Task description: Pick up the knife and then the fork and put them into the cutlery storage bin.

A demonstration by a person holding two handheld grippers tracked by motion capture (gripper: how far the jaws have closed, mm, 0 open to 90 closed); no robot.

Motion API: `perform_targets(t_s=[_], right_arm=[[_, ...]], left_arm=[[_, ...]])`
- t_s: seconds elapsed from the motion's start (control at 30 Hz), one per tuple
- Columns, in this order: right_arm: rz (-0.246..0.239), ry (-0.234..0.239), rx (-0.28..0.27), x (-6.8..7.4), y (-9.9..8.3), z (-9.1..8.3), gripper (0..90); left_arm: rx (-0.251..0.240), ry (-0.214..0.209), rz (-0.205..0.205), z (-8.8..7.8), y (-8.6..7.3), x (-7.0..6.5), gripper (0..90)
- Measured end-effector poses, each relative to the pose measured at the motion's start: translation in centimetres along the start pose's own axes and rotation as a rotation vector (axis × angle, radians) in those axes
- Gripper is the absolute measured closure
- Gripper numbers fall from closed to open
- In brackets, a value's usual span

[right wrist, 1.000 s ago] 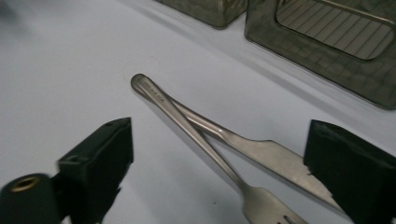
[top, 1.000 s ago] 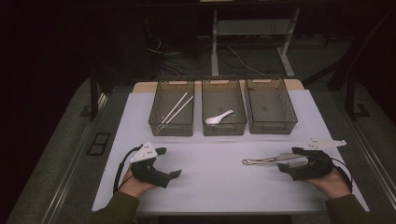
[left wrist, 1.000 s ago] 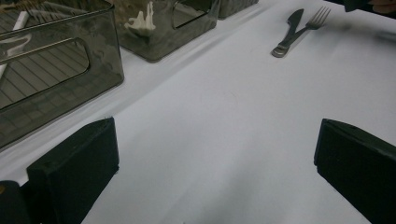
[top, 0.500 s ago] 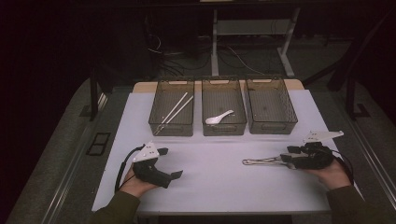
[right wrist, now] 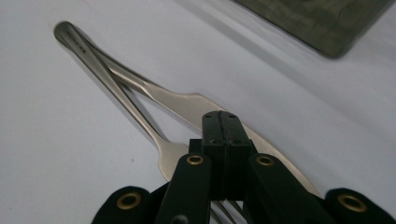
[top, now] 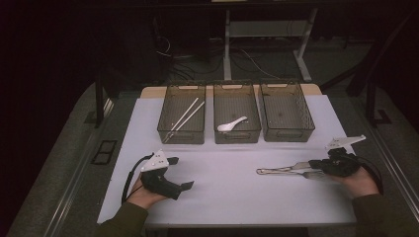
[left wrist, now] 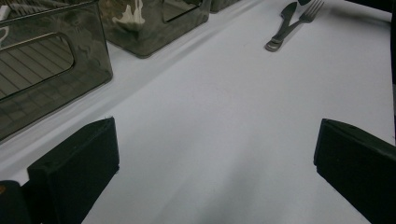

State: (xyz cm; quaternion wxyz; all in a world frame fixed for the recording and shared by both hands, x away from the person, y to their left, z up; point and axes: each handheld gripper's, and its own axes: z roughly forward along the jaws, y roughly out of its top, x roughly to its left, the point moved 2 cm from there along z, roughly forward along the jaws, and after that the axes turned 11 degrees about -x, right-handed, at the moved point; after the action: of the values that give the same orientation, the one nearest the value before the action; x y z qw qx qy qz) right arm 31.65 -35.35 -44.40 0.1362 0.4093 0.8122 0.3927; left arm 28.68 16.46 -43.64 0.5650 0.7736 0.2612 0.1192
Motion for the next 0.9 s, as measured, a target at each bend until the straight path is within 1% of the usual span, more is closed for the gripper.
perform_targets(t_s=[0.03, 0.13, 0.2, 0.33, 0.5, 0.57, 0.67, 0.7, 0.73, 0.9], right_arm=[[-0.004, -0.006, 0.003, -0.1, -0.1, 0.0, 89.6], [0.004, -0.023, 0.021, -0.4, -0.4, -0.2, 89.6], [0.006, -0.045, 0.034, -0.6, -0.5, -0.3, 89.6], [0.005, -0.055, 0.068, -0.8, -0.8, -0.1, 89.7], [0.008, -0.045, 0.083, -0.7, -0.8, -0.1, 89.7], [-0.001, -0.037, 0.091, -0.5, -0.9, -0.1, 89.7], [-0.017, -0.021, 0.113, 0.0, -1.0, -0.1, 89.8], [-0.014, -0.019, 0.118, 0.2, -1.0, -0.1, 89.8], [-0.013, -0.014, 0.123, 0.4, -1.1, -0.2, 89.8], [-0.025, 0.017, 0.135, 1.3, -1.5, -0.5, 89.8]], left_arm=[[0.002, 0.000, -0.001, 0.0, 0.0, 0.0, 0.0], [0.002, 0.000, -0.002, 0.0, 0.0, 0.0, 0.0], [0.001, -0.002, -0.003, 0.0, 0.0, 0.0, 0.0], [0.008, -0.007, 0.000, 0.1, -0.1, 0.0, 0.0], [0.007, -0.007, -0.004, 0.1, -0.1, 0.0, 0.0], [0.007, -0.009, -0.004, 0.1, -0.1, 0.0, 0.0], [0.007, -0.011, -0.003, 0.1, -0.1, 0.0, 0.0], [0.004, -0.011, -0.006, 0.1, -0.1, -0.1, 0.0], [0.010, -0.013, -0.001, 0.1, -0.1, 0.0, 0.0], [0.011, -0.018, 0.001, 0.1, -0.1, 0.0, 0.0]])
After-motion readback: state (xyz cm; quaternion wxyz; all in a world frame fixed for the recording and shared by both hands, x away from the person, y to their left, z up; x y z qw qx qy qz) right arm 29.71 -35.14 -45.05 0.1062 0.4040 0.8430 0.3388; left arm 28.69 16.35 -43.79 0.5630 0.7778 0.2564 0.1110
